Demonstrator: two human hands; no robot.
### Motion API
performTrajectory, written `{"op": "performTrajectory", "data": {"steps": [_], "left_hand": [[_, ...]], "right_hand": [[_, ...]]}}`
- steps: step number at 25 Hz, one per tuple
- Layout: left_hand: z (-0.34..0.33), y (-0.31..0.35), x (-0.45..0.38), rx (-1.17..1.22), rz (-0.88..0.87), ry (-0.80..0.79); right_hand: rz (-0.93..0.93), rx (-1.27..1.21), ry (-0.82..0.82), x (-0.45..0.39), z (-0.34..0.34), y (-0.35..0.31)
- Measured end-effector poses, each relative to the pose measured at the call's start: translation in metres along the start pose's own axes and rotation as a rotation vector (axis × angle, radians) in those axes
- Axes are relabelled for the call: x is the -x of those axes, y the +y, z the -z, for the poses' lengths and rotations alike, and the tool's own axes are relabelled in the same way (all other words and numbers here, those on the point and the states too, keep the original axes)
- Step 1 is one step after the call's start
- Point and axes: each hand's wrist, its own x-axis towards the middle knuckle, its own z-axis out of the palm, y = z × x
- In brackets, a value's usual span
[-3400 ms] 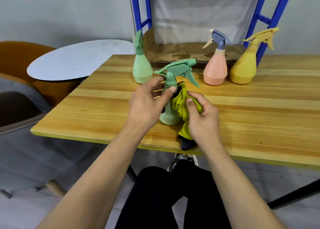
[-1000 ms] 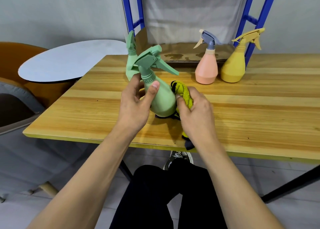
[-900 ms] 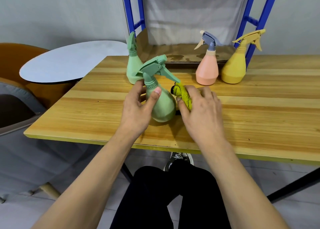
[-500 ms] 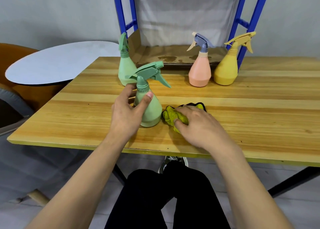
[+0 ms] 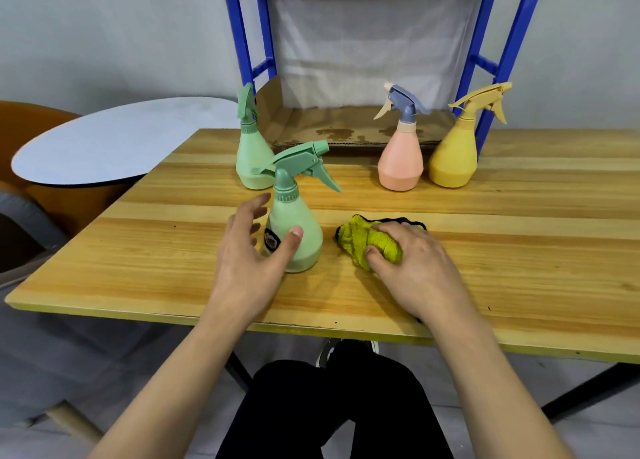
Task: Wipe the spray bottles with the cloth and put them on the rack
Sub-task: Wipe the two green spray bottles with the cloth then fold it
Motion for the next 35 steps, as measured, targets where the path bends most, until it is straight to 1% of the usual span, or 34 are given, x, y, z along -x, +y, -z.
{"op": "performTrajectory", "data": {"steps": [3, 6, 9, 14, 20, 26, 29, 33, 35], "left_hand": [[0.0, 0.0, -0.001, -0.045, -0.01, 0.001], [-0.011, 0.004, -0.014, -0.068, -0.021, 0.006], [-0.025, 0.005, -0.03, -0.142, -0.037, 0.005], [-0.05, 0.007, -0.065, -0.247, -0.058, 0.008], [-0.092, 0.007, -0.116, -0.265, -0.068, 0.006], [-0.119, 0.011, -0.149, -0.266, -0.056, 0.001], [-0.123, 0.01, -0.155, -0.246, -0.04, 0.005], [-0.109, -0.002, -0.152, -0.209, -0.001, -0.09], [-0.092, -0.009, -0.145, -0.191, 0.004, -0.07]], "right_hand": [[-0.04, 0.005, 0.033, -0.009, 0.0, 0.001], [-0.042, 0.011, 0.019, -0.016, 0.003, 0.003], [-0.055, 0.005, 0.006, -0.018, 0.007, 0.01], [-0.019, -0.008, 0.055, -0.015, 0.004, 0.014], [-0.003, -0.028, 0.104, -0.017, -0.002, 0.015], [-0.022, -0.026, 0.095, -0.016, -0.002, 0.015], [-0.023, -0.021, 0.09, -0.016, -0.003, 0.014], [-0.024, 0.0, 0.088, -0.016, -0.002, 0.01], [-0.034, 0.035, 0.068, -0.018, -0.003, 0.009]]}}
